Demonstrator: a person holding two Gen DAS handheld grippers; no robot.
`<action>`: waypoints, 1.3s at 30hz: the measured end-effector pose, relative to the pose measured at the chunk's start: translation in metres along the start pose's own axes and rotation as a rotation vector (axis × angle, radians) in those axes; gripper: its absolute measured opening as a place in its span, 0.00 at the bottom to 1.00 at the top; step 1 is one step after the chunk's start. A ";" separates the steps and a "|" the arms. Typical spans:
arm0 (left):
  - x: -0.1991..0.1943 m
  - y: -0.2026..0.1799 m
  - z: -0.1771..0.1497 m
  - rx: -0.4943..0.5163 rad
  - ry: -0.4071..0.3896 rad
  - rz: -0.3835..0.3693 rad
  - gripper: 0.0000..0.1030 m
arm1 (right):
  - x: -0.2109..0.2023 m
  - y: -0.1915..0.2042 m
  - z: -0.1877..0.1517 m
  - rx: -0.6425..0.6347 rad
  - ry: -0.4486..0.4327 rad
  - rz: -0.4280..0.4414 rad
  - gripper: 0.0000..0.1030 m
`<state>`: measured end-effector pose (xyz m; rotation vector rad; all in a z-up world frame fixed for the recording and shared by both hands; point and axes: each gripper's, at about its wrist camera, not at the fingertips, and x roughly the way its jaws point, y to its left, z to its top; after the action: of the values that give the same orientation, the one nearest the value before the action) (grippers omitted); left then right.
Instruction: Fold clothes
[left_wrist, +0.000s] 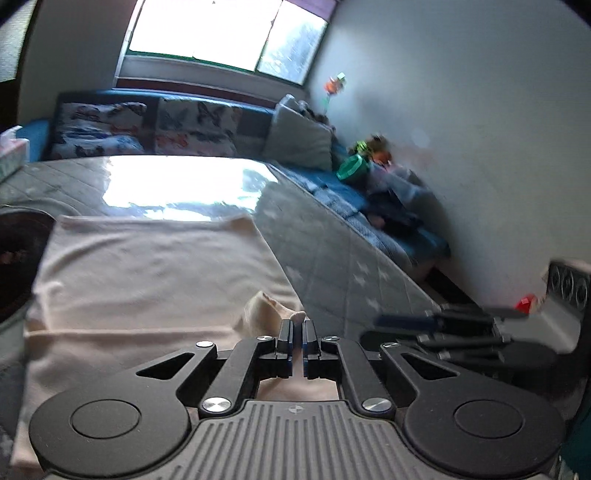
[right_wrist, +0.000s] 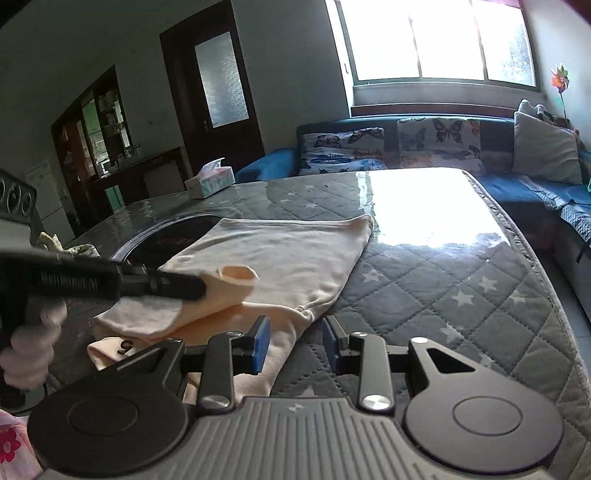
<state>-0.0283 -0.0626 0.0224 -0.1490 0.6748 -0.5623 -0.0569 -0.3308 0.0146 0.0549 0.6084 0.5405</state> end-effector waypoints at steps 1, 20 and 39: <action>0.001 0.000 -0.003 0.006 0.013 -0.001 0.08 | 0.001 0.001 0.000 0.001 0.003 0.005 0.30; -0.069 0.110 -0.030 -0.022 0.014 0.359 0.27 | 0.045 0.033 0.006 -0.054 0.108 0.095 0.30; -0.067 0.139 -0.028 -0.094 -0.025 0.273 0.05 | 0.051 0.049 0.014 -0.066 0.137 0.117 0.04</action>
<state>-0.0271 0.0914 -0.0052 -0.1483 0.6842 -0.2662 -0.0374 -0.2622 0.0091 -0.0094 0.7237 0.6818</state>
